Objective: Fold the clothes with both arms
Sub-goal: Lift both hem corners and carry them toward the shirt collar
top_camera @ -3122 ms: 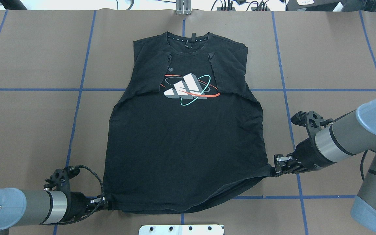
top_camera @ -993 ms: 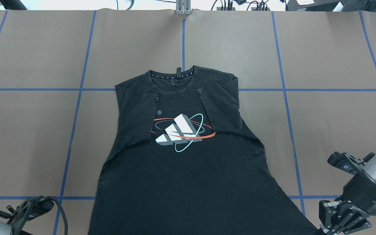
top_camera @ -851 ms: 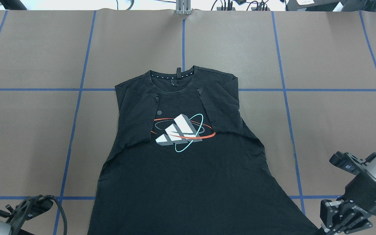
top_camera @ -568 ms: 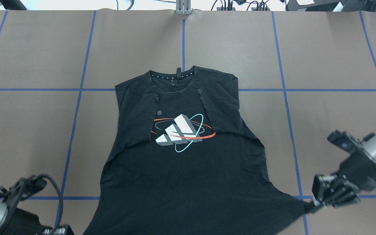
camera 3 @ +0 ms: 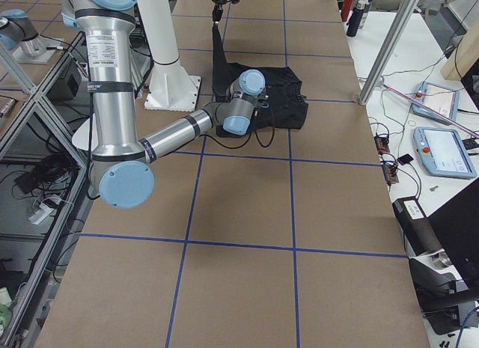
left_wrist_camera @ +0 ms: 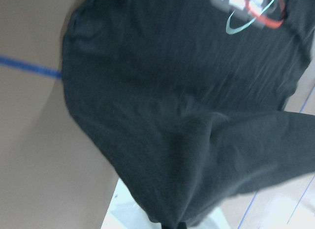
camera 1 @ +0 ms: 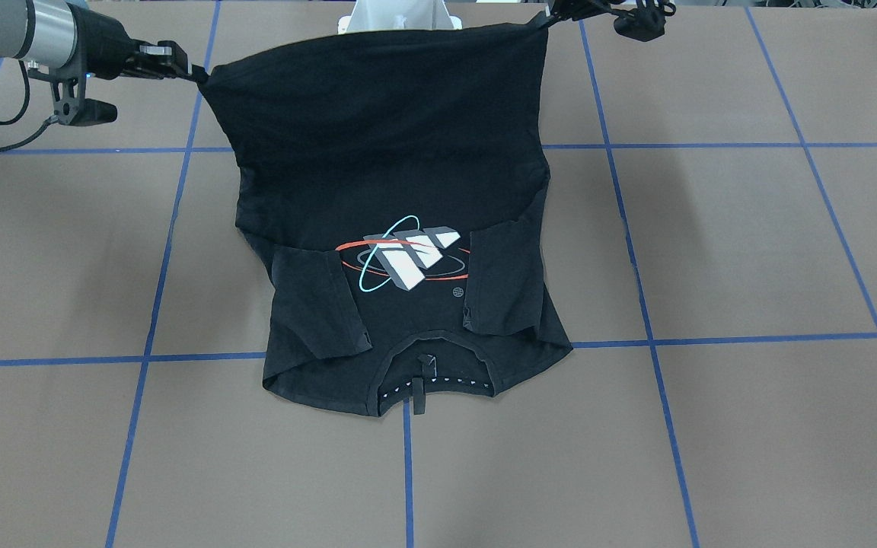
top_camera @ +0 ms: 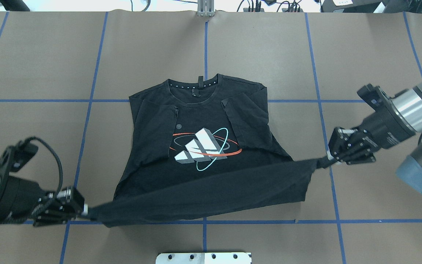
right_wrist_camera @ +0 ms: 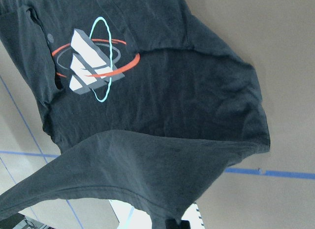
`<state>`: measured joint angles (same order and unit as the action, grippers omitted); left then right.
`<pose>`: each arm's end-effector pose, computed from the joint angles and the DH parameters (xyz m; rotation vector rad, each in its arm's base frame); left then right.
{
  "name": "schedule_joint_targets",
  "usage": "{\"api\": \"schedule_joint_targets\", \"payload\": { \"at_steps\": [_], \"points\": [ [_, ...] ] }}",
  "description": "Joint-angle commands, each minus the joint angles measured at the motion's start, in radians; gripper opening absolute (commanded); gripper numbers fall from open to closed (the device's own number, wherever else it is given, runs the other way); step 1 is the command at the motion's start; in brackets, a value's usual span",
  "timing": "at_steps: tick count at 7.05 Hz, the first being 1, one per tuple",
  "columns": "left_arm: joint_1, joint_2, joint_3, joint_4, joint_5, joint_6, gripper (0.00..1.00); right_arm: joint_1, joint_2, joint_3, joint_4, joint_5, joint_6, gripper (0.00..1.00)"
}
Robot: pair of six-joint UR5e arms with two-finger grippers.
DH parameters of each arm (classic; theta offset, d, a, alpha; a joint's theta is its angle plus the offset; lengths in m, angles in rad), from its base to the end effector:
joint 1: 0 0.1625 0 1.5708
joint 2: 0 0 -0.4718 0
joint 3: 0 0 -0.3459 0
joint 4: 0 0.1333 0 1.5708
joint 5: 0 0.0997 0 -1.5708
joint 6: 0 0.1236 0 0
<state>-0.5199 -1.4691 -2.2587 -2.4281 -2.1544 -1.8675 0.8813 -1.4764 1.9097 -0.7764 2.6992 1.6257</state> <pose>0.2759 -0.2330 0.3547 -0.3167 1.4348 -0.2439 -0.2644 -0.3546 0.4109 -0.4468 -1.3550 0.0802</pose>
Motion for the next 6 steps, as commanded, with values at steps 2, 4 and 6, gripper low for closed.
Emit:
{"api": "schedule_joint_targets", "payload": {
  "at_steps": [2,4,6],
  "points": [
    [-0.199,-0.176,0.157,0.017,-0.067,0.002,0.0,0.036,0.109,-0.116,0.0,-0.122,-0.001,0.0],
    [-0.238,-0.249,0.282,0.018,-0.061,0.071,0.0,0.051,0.155,-0.133,-0.001,-0.229,0.002,0.0],
    [-0.287,-0.26,0.314,0.02,-0.059,0.074,0.0,0.051,0.178,-0.172,0.0,-0.327,0.0,0.0]
  ]
}}
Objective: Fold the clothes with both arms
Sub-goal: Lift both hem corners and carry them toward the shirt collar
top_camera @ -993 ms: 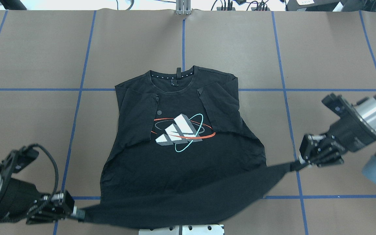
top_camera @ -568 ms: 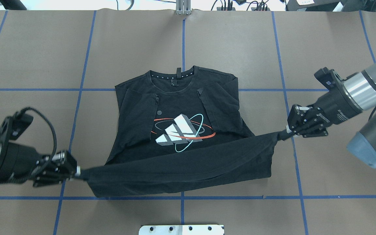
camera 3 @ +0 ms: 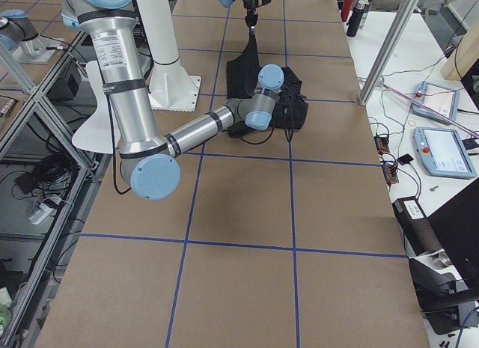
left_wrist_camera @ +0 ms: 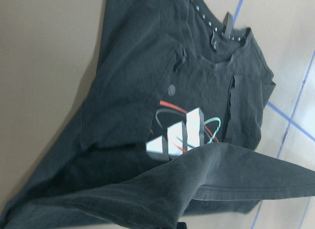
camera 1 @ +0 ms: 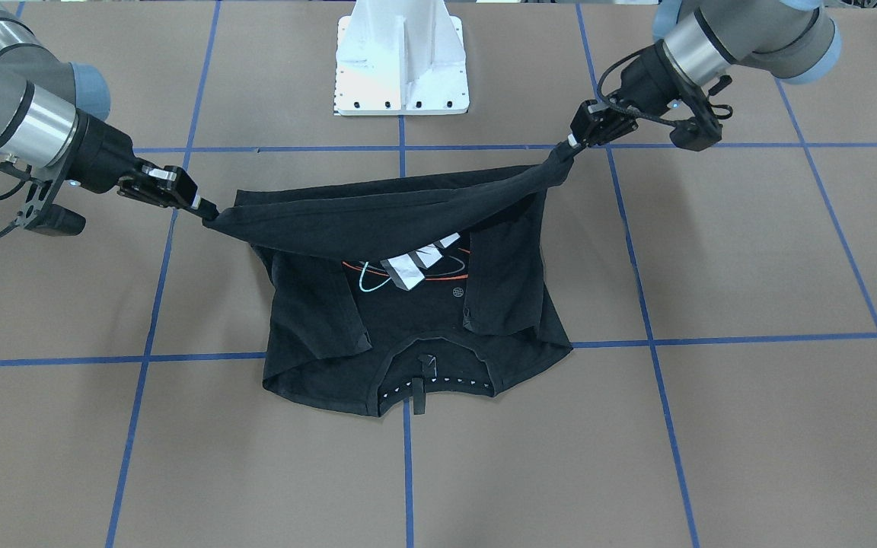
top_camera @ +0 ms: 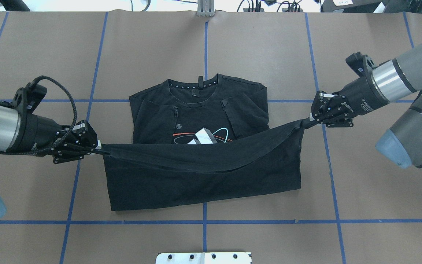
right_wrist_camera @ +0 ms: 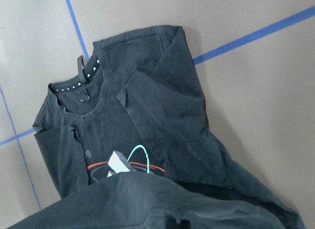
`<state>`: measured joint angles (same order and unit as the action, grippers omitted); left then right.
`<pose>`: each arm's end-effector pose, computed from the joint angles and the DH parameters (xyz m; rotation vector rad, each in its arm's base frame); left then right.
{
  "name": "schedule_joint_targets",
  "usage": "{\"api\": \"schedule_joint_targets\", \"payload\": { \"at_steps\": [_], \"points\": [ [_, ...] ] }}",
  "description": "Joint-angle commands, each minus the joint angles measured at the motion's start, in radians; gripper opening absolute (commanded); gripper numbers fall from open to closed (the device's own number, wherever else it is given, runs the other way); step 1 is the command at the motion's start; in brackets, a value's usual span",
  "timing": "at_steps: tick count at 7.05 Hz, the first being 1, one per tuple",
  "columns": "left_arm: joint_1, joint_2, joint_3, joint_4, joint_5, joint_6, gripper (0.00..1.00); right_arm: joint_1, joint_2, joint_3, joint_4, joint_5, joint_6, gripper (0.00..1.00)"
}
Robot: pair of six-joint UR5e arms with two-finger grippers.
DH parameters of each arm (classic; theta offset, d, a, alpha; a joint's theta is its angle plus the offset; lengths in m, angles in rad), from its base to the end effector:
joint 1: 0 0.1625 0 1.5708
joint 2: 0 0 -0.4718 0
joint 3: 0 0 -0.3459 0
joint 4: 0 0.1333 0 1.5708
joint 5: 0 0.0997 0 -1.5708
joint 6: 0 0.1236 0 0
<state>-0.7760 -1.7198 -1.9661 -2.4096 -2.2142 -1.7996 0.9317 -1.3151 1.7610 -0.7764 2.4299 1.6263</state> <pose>0.3024 -0.3796 0.3705 -0.1559 1.4235 -0.3846 -0.2903 -0.4572 0.4017 -0.1798 -1.3515 0.2985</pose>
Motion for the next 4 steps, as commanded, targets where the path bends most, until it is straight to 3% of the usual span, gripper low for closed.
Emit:
{"api": "schedule_joint_targets", "payload": {
  "at_steps": [1,3,4],
  "points": [
    [-0.035,-0.015,0.05,0.0,0.01,0.008,0.0,0.001,0.034,-0.055,0.0,-0.092,-0.003,0.0],
    [-0.058,-0.067,0.148,0.0,0.031,0.072,0.0,0.001,0.065,-0.112,0.002,-0.144,-0.005,0.0],
    [-0.06,-0.143,0.247,0.0,0.054,0.091,0.0,-0.001,0.069,-0.141,0.002,-0.184,-0.005,0.0]
  ]
}}
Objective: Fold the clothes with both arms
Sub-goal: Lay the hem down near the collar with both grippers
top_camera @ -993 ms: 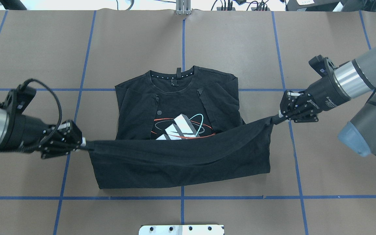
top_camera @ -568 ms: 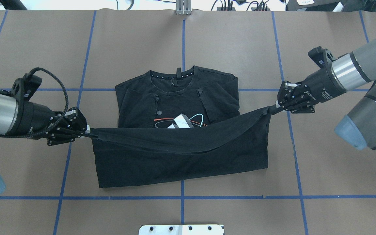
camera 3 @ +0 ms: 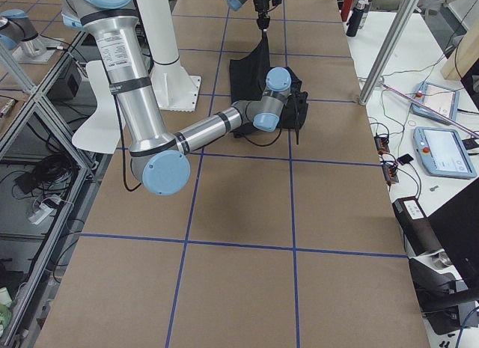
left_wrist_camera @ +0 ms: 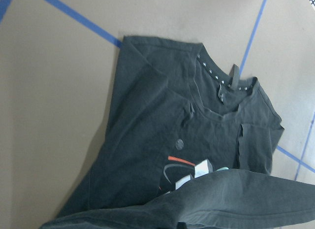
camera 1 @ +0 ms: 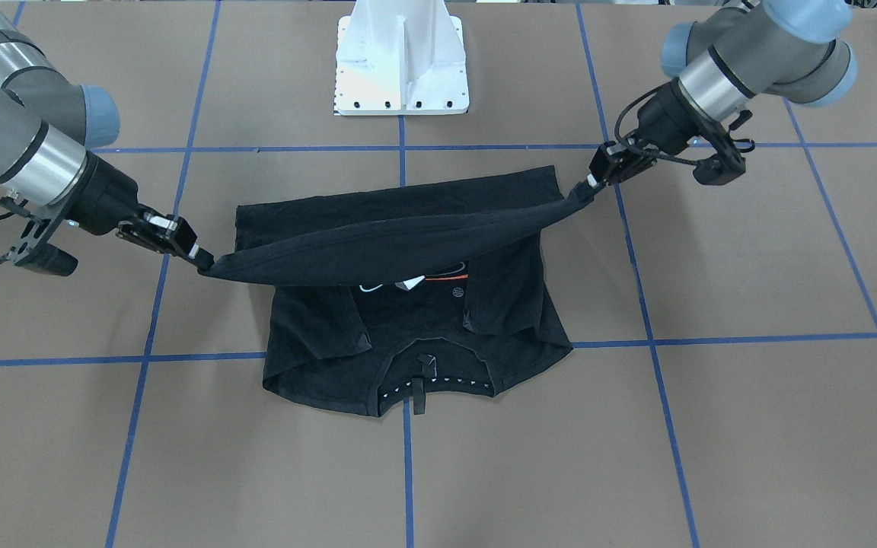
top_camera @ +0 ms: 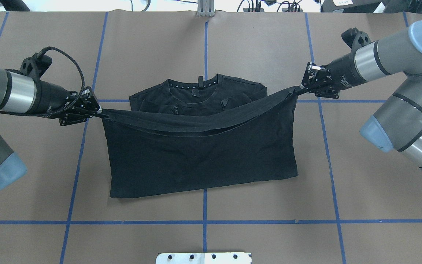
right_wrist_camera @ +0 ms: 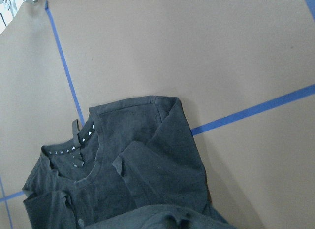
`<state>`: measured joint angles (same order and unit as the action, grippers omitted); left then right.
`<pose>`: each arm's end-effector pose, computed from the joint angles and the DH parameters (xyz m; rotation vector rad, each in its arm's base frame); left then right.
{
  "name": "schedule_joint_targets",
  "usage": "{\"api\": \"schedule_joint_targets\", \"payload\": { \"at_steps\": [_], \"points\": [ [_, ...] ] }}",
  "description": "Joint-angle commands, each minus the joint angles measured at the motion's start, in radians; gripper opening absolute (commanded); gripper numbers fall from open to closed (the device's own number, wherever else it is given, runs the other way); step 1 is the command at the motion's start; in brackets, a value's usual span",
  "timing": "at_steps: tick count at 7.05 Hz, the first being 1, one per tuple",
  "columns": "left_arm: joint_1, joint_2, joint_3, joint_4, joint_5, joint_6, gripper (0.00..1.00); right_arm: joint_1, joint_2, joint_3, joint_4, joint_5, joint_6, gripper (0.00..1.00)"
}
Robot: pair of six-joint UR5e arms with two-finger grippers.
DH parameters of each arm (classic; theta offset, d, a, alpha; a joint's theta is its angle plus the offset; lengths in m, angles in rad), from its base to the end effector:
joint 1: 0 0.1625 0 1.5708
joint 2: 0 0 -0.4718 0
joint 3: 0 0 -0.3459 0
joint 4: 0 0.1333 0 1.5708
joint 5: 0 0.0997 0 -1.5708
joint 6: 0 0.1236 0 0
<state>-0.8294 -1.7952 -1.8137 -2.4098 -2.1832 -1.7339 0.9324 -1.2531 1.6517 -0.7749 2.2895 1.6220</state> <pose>0.3171 -0.4384 0.3969 -0.0802 1.3661 -0.4354 -0.3095 -0.5042 0.4179 -0.0833 -1.2990 0.4138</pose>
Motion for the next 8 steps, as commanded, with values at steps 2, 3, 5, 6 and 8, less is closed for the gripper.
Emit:
{"api": "schedule_joint_targets", "payload": {
  "at_steps": [2,3,5,6,8],
  "points": [
    [-0.007,-0.101,0.192,-0.002,0.063,0.075,0.0,0.0,0.061,-0.131,0.0,-0.057,-0.001,0.0],
    [-0.016,-0.101,0.204,-0.002,0.063,0.092,0.0,0.0,0.066,-0.141,0.0,-0.071,-0.001,0.0],
    [-0.022,-0.099,0.218,-0.002,0.063,0.099,0.0,0.0,0.086,-0.154,-0.001,-0.082,0.001,0.0],
    [-0.023,-0.099,0.228,-0.002,0.065,0.099,0.0,0.0,0.092,-0.165,-0.001,-0.082,0.001,0.0],
    [-0.04,-0.101,0.247,-0.002,0.066,0.099,0.0,0.002,0.115,-0.219,-0.001,-0.109,0.001,0.0]
  ]
}}
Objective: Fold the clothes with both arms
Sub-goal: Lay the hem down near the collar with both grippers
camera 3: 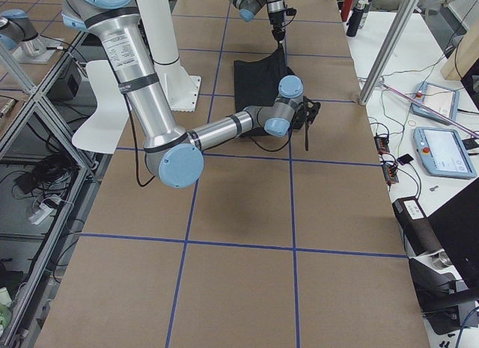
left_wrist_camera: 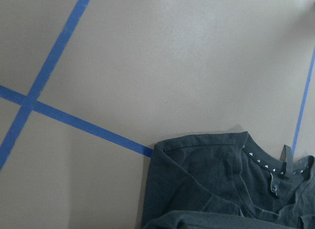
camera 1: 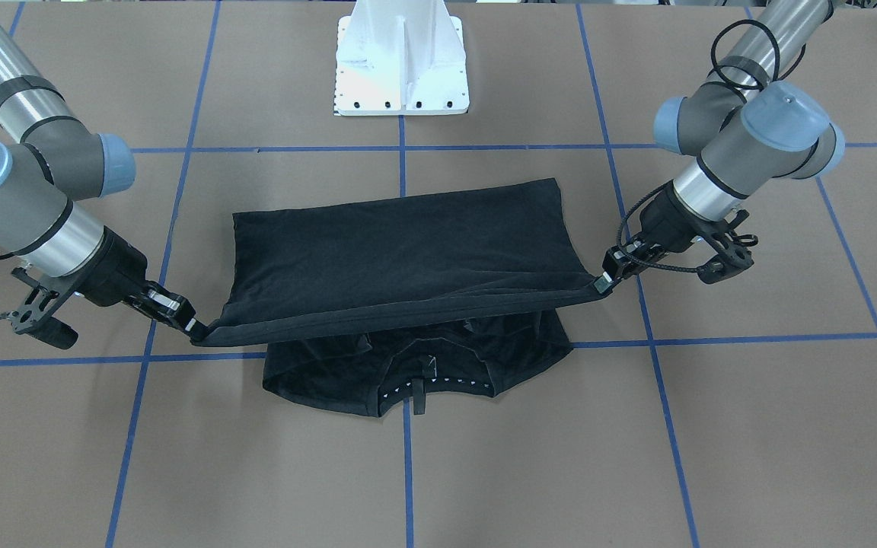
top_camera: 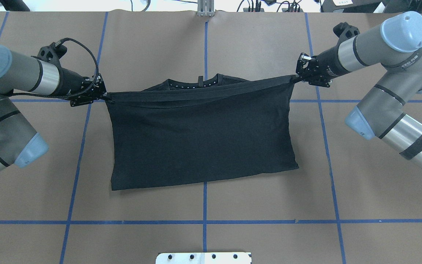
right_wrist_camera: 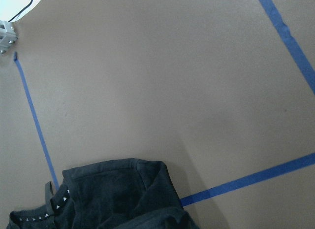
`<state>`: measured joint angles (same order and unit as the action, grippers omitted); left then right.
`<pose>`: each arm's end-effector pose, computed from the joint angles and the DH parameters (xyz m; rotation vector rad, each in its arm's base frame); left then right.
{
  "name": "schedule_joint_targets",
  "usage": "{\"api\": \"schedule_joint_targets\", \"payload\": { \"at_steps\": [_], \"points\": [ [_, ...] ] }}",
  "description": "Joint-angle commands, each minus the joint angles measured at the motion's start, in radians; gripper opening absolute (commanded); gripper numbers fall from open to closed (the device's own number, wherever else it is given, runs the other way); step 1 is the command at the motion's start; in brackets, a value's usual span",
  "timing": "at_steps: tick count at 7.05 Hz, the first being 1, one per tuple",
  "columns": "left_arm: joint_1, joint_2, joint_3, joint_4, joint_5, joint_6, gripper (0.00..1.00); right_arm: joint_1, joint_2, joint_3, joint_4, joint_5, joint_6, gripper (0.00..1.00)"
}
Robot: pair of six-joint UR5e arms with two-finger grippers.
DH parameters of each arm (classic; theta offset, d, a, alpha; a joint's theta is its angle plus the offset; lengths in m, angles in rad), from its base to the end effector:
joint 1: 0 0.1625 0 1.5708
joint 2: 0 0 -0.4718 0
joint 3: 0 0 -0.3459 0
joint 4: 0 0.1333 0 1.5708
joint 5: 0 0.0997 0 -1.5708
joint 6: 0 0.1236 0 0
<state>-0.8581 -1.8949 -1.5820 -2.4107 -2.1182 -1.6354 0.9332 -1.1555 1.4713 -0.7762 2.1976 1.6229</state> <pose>0.3484 -0.5087 0.4446 -0.0027 1.2496 -0.4801 -0.3399 -0.5610 0.4419 -0.0498 -1.2174 0.5151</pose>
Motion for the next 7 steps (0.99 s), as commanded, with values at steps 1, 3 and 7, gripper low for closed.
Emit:
{"api": "schedule_joint_targets", "payload": {
  "at_steps": [1,3,7],
  "points": [
    [-0.012,-0.004,0.026,0.001,0.013,0.0,0.0,0.003,0.031,-0.063,0.002,-0.025,0.0,0.0],
    [-0.012,-0.039,0.036,0.008,0.014,0.0,0.0,0.007,0.046,-0.063,0.002,-0.024,0.006,0.0],
    [-0.009,-0.067,0.054,0.016,0.015,-0.012,0.0,0.006,0.074,-0.063,0.0,-0.021,0.015,0.0]
  ]
}}
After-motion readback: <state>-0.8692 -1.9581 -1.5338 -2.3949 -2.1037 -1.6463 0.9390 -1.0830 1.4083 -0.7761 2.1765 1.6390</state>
